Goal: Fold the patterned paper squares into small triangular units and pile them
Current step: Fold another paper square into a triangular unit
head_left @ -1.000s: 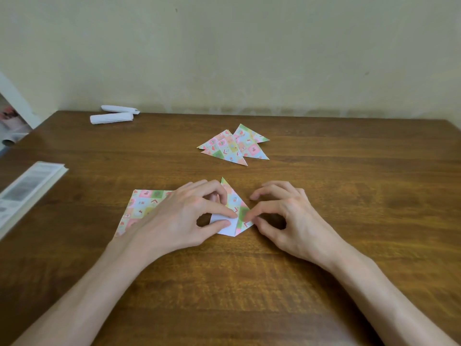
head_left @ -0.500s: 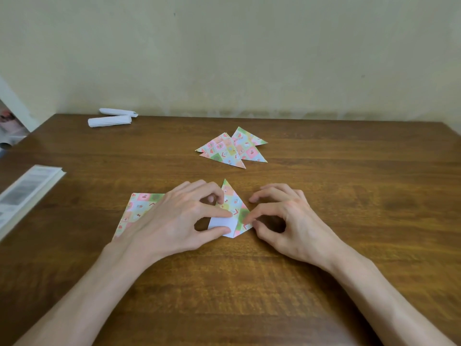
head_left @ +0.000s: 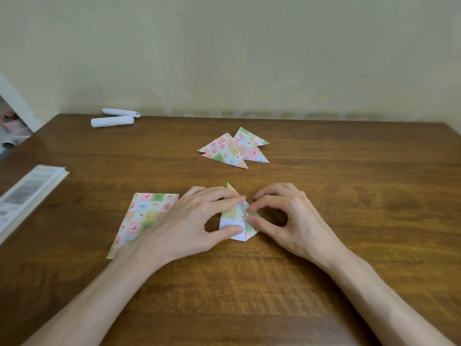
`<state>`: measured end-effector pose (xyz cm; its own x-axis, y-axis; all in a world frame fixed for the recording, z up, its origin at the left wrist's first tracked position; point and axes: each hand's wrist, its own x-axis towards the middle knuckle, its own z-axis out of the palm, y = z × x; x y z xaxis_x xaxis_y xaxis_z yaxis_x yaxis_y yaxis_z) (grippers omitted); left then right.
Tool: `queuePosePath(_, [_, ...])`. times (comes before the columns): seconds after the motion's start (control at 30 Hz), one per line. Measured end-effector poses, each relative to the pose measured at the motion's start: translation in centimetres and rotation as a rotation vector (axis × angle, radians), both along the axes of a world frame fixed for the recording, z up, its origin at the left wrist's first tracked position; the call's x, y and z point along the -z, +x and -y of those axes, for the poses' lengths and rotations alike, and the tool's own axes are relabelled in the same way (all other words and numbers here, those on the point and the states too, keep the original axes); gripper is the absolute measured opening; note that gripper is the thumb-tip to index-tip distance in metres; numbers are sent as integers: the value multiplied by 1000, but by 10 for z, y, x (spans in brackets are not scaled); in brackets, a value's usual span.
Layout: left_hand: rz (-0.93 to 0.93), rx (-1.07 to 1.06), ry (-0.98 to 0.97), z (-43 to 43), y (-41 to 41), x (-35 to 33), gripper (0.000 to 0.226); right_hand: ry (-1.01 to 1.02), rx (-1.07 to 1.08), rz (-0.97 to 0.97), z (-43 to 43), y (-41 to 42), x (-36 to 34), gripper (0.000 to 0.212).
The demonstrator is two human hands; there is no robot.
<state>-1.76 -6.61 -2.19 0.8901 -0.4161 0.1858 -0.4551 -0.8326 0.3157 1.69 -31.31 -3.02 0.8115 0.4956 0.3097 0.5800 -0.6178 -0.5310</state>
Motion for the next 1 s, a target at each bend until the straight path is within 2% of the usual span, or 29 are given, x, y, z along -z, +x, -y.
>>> queuePosePath(0.13, [-5,-41,-6,3,-1,-2,75,-8,29,39,-7,-1,2,39])
queuePosePath(0.23, [-15,-40,-34,7,-3,-3,82,-41,38,53,-10,-1,2,46])
queuePosePath(0.37, [-9,-43,-38,9,-4,-4,85,-54,17,70,-12,-3,2,40])
queuePosePath(0.47, [3,-40,-72,9,-4,-2,87,30,12,94,-13,-8,-5,28])
queuePosePath(0.5, [4,-46,-90,10,-4,-1,87,69,11,105,-13,-9,-7,29])
queuePosePath(0.57, [0,-67,-124,12,-4,-1,84,105,24,130,-11,-9,-11,43])
queuePosePath(0.63, [14,-58,-147,13,-3,-3,67,58,74,163,-8,-6,-10,54])
queuePosePath(0.73, [75,25,-139,14,-2,-1,33,-22,132,262,-4,2,-3,42])
queuePosePath(0.8, [82,75,-130,13,-1,3,23,-67,99,317,0,8,4,30])
queuePosePath(0.87, [38,98,-127,8,-2,3,30,-105,36,310,3,12,8,26])
queuePosePath(1.0, [-151,86,-164,-5,-1,-8,57,-106,-47,154,8,10,4,20])
